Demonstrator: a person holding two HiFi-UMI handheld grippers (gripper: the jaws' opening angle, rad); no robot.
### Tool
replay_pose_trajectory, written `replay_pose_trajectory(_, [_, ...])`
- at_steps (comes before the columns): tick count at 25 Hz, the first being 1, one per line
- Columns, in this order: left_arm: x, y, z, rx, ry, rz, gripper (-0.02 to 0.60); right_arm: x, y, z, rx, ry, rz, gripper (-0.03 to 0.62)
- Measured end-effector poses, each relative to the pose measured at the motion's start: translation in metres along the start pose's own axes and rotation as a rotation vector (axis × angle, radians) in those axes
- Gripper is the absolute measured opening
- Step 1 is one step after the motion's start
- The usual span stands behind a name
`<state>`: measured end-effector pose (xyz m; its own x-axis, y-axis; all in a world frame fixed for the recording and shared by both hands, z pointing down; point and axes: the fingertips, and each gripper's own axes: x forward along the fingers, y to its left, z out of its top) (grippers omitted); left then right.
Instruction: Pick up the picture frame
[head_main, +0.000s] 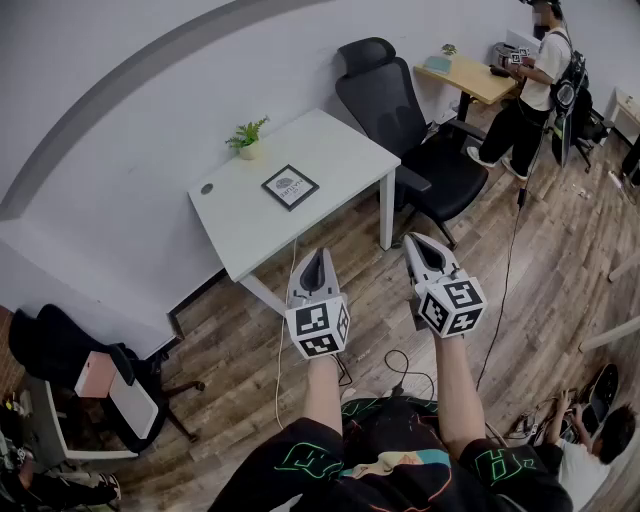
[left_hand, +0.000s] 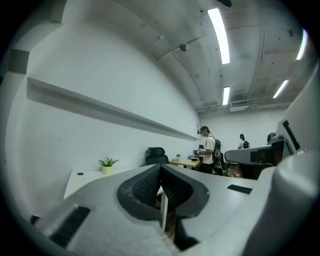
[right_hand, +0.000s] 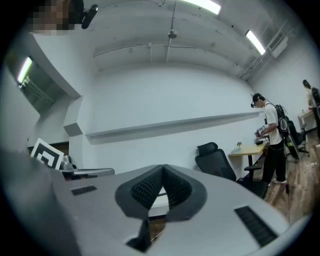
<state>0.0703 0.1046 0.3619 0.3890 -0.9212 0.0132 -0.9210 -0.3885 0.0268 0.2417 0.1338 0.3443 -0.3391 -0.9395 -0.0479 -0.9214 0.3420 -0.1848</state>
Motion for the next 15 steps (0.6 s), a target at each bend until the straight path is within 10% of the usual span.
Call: replay_pose_trajectory(15, [-0.022,-0.01,-0.024,0.02,0.052,0.041,0.002,-0.021,-0.009,-0.021,0.001,0.06,0.006,0.005])
